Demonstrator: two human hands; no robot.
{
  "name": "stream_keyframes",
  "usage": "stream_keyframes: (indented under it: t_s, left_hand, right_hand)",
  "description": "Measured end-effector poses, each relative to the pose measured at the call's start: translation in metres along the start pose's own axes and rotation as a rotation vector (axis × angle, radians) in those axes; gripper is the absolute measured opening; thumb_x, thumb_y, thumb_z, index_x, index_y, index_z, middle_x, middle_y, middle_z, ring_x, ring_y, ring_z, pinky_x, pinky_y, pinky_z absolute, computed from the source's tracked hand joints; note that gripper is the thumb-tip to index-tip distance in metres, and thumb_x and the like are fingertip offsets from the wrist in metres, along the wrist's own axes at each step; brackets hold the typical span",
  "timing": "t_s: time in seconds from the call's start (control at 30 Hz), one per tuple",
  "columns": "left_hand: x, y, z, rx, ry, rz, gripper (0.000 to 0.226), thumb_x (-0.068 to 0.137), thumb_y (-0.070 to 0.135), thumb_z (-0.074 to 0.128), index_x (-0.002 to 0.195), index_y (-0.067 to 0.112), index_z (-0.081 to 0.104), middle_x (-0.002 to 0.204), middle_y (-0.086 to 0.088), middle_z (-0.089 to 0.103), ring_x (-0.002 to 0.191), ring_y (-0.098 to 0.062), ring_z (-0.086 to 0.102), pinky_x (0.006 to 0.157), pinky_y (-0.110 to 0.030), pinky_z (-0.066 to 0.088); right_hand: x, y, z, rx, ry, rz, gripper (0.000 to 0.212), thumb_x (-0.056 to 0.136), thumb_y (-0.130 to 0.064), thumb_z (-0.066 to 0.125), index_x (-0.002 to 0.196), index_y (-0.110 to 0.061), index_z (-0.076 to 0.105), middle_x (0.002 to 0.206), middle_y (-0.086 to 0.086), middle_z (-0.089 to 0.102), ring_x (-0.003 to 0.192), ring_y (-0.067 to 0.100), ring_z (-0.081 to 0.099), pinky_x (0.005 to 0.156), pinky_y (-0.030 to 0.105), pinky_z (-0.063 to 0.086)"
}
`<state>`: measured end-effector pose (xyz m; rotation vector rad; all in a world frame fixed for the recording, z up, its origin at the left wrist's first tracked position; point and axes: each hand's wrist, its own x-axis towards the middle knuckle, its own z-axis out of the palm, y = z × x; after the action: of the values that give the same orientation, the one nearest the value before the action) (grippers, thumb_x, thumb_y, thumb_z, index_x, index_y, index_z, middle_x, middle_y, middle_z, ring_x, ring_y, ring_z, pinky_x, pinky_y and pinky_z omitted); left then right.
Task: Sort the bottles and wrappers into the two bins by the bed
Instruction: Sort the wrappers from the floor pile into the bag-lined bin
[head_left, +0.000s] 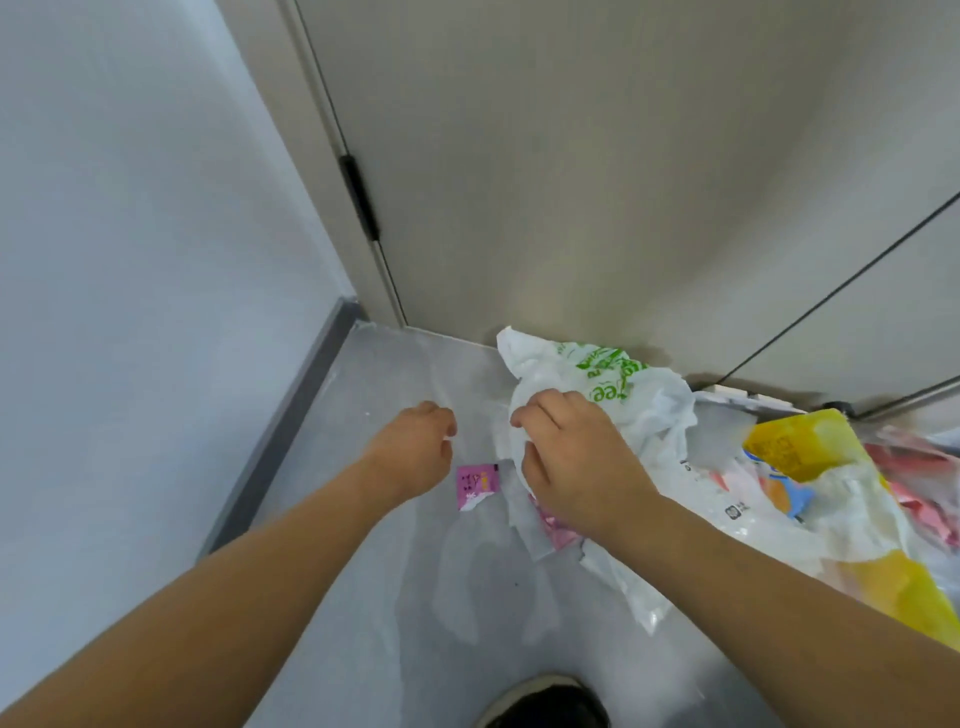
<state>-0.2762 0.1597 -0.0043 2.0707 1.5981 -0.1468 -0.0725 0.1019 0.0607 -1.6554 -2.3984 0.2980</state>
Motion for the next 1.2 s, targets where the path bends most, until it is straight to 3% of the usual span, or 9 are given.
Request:
stream_keyframes:
  t_s: [0.1, 0.2, 0.33, 0.5, 0.7, 0.9, 1.0, 1.1, 1.2]
  left_hand:
    - [-0.005, -0.003, 0.021, 0.060, -0.189, -0.018, 0.037, 0.092, 0.024, 0.054, 0.128, 0.016, 0.055, 0.129, -0.008, 0.050, 0.117, -0.029, 0.052, 0.100, -0.040, 0.044]
    - [0.002, 0.001, 0.039, 0.094, -0.261, -0.044, 0.038, 0.091, 0.027, 0.055, 0.125, 0.014, 0.054, 0.123, -0.012, 0.050, 0.111, -0.033, 0.055, 0.095, -0.043, 0.047]
    - [0.013, 0.006, 0.063, 0.107, -0.226, -0.085, 0.037, 0.094, 0.036, 0.050, 0.121, 0.011, 0.050, 0.119, -0.011, 0.047, 0.109, -0.034, 0.054, 0.089, -0.045, 0.049]
    - [0.013, 0.005, 0.091, 0.191, -0.117, -0.043, 0.048, 0.094, 0.047, 0.050, 0.125, 0.011, 0.043, 0.124, -0.008, 0.042, 0.113, -0.030, 0.048, 0.083, -0.042, 0.047]
    - [0.016, -0.004, 0.096, 0.053, -0.231, -0.108, 0.031, 0.092, 0.038, 0.053, 0.107, 0.012, 0.057, 0.116, -0.009, 0.043, 0.101, -0.029, 0.051, 0.086, -0.041, 0.048]
    - [0.018, -0.003, 0.094, 0.017, -0.258, -0.126, 0.025, 0.093, 0.033, 0.052, 0.099, 0.010, 0.061, 0.111, -0.008, 0.042, 0.087, -0.023, 0.045, 0.083, -0.036, 0.046]
    - [0.017, -0.001, 0.089, 0.012, -0.274, -0.121, 0.022, 0.093, 0.030, 0.052, 0.096, 0.010, 0.061, 0.109, -0.008, 0.044, 0.087, -0.024, 0.047, 0.083, -0.036, 0.047]
    - [0.013, 0.003, 0.078, 0.002, -0.303, -0.112, 0.017, 0.093, 0.029, 0.053, 0.083, 0.015, 0.056, 0.097, -0.006, 0.052, 0.083, -0.023, 0.051, 0.072, -0.032, 0.044]
    - [0.008, 0.013, 0.055, -0.045, -0.308, -0.110, 0.020, 0.094, 0.029, 0.054, 0.083, 0.013, 0.060, 0.087, -0.003, 0.057, 0.079, -0.022, 0.053, 0.066, -0.028, 0.040]
  right_hand:
    - [-0.016, -0.011, 0.020, -0.054, -0.094, -0.172, 0.012, 0.072, -0.021, 0.065, 0.083, -0.017, 0.065, 0.080, 0.001, 0.059, 0.070, 0.021, 0.056, 0.063, 0.032, 0.048]
    - [-0.036, -0.019, 0.040, -0.117, -0.326, -0.215, 0.019, 0.061, -0.019, 0.077, 0.074, -0.015, 0.064, 0.071, 0.003, 0.059, 0.063, 0.022, 0.058, 0.058, 0.032, 0.047]
    - [-0.047, -0.010, 0.058, -0.136, -0.598, 0.060, 0.034, 0.088, -0.013, 0.050, 0.122, -0.006, 0.053, 0.124, 0.014, 0.049, 0.115, 0.032, 0.047, 0.098, 0.041, 0.037]
    - [-0.039, 0.018, 0.072, -0.190, -0.453, 0.139, 0.041, 0.093, -0.021, 0.048, 0.133, -0.012, 0.040, 0.138, 0.010, 0.033, 0.129, 0.031, 0.034, 0.110, 0.043, 0.025]
    - [-0.031, 0.038, 0.086, -0.339, -0.508, 0.135, 0.060, 0.086, -0.021, 0.058, 0.139, -0.011, 0.031, 0.138, 0.012, 0.032, 0.128, 0.032, 0.034, 0.109, 0.042, 0.026]
    - [-0.020, 0.038, 0.094, -0.376, -0.482, 0.069, 0.046, 0.086, -0.014, 0.059, 0.128, -0.011, 0.040, 0.130, 0.009, 0.041, 0.123, 0.029, 0.041, 0.107, 0.039, 0.030]
    - [-0.015, 0.037, 0.093, -0.338, -0.495, 0.078, 0.040, 0.085, -0.017, 0.063, 0.122, -0.014, 0.047, 0.122, 0.006, 0.051, 0.116, 0.026, 0.050, 0.100, 0.035, 0.037]
    - [-0.010, 0.037, 0.081, -0.247, -0.489, 0.127, 0.022, 0.091, -0.021, 0.057, 0.112, -0.017, 0.053, 0.108, 0.003, 0.061, 0.098, 0.024, 0.061, 0.081, 0.033, 0.044]
    - [-0.008, 0.041, 0.059, 0.000, -0.433, 0.229, 0.012, 0.096, -0.024, 0.048, 0.103, -0.015, 0.051, 0.099, 0.003, 0.060, 0.088, 0.025, 0.059, 0.071, 0.032, 0.045]
